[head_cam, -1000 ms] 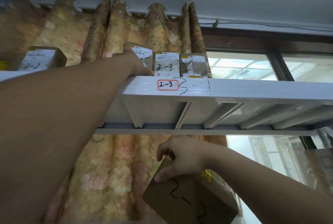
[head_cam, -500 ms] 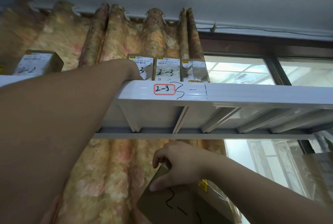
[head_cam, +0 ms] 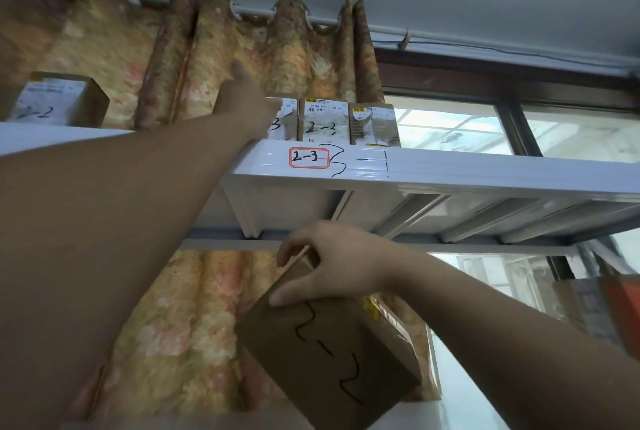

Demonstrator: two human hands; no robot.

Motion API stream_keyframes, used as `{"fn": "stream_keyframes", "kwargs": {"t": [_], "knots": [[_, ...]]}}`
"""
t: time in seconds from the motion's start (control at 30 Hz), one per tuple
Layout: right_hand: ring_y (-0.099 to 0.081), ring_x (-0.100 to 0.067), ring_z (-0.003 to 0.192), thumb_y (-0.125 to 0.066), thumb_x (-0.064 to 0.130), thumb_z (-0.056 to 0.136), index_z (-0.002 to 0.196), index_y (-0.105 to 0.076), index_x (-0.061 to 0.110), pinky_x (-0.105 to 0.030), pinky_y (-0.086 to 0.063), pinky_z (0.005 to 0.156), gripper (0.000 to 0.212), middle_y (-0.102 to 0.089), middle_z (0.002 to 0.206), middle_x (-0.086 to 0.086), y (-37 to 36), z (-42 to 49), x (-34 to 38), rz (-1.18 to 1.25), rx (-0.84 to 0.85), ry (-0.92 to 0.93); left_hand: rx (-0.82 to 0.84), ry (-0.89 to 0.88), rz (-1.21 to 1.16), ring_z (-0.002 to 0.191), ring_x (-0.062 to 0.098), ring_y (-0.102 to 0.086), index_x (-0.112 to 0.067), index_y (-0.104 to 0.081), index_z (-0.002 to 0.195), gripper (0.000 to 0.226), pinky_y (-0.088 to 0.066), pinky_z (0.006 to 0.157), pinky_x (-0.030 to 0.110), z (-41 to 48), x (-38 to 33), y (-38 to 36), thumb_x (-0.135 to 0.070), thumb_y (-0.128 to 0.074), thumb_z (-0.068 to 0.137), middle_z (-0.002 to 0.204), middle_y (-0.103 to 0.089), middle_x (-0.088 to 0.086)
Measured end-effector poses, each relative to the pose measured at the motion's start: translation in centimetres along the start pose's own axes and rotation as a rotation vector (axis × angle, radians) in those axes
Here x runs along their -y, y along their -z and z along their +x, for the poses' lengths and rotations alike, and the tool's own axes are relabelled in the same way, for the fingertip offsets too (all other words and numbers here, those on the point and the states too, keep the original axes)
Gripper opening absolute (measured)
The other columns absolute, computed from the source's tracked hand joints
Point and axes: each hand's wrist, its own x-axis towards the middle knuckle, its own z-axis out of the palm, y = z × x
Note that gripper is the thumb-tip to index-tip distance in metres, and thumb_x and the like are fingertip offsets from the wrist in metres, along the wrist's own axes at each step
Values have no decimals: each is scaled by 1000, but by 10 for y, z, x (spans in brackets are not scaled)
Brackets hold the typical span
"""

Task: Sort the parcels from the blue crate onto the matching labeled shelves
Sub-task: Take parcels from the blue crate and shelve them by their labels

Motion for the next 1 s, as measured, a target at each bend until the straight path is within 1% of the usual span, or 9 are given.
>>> {"fn": "stream_keyframes", "kwargs": {"t": [0.1, 0.2, 0.37, 0.57, 0.67, 0.73, 0.83, 0.9, 1.0], "knots": [[-58, -11, 92, -75, 55, 73, 101, -64, 30, -25, -45, 77, 39, -63, 101, 6, 28, 5, 5, 112, -91, -35, -186, -238, -362, 98, 19, -57, -15, -55, 115, 32, -44, 82, 30, -25, -10, 15, -36, -54, 91, 107, -61, 3], [-61, -11, 80, -83, 46, 67, 94, -62, 20, -30, -47, 78, 44, -64, 93, 1, 57, 9, 5, 373, -120, -10, 115, -408, -521, 67, 9, -56, -19, -60, 83, 28, -45, 67, 27, -50, -20, 47, -42, -49, 95, 76, -58, -5], [-58, -5, 57, -66, 27, 71, 86, -52, 17, -17, -46, 51, 22, -60, 68, 5, 86, 13, 13, 940, -128, 165, 654, -339, -305, 104, 14, -63, -26, -63, 113, 61, -50, 93, 34, -79, -13, 113, -69, -38, 76, 111, -65, -3], [-55, -4, 54, -69, 23, 69, 83, -49, 21, -16, -44, 47, 24, -58, 66, 6, 108, 41, 48, 959, -134, 279, 1170, -238, -278, 120, 15, -58, -46, -45, 130, 83, -51, 96, 35, -71, 24, 159, -53, -83, 56, 129, -61, -6], [-58, -3, 60, -82, 35, 66, 92, -54, 21, -16, -46, 51, 41, -62, 69, 9, 115, 54, 74, 858, -229, 264, 1006, -123, -418, 118, 22, -59, -36, -53, 127, 74, -49, 97, 39, -64, 41, 178, -35, -82, 59, 127, -63, 3], [-60, -2, 73, -70, 53, 68, 103, -58, 25, -13, -47, 57, 47, -63, 84, 10, 126, 61, 88, 653, -397, 218, 881, -51, -538, 100, 23, -61, -26, -66, 110, 69, -48, 93, 37, -59, 57, 196, -40, -90, 47, 111, -66, 9], [-59, -7, 95, -63, 63, 78, 116, -59, 27, -22, -47, 73, 52, -61, 112, 5, 144, 71, 95, 494, -592, 137, 571, 42, -763, 72, 11, -64, -21, -72, 95, 53, -57, 67, 25, -55, 77, 217, -43, -89, 50, 82, -68, -2], [-60, -20, 106, -57, 64, 83, 128, -53, 23, -36, -47, 89, 61, -59, 122, -2, 148, 75, 100, 647, -542, 88, 364, 99, -943, 74, 10, -68, -20, -65, 104, 30, -59, 67, 26, -54, 86, 222, -38, -69, 80, 82, -72, -4], [-63, -30, 105, -48, 64, 88, 124, -51, 31, -44, -49, 94, 50, -59, 124, -10, 137, 81, 116, 946, -282, 116, 243, 86, -1039, 90, 14, -67, -20, -63, 105, 24, -58, 82, 31, -52, 92, 223, -36, -51, 93, 94, -72, -1]]}}
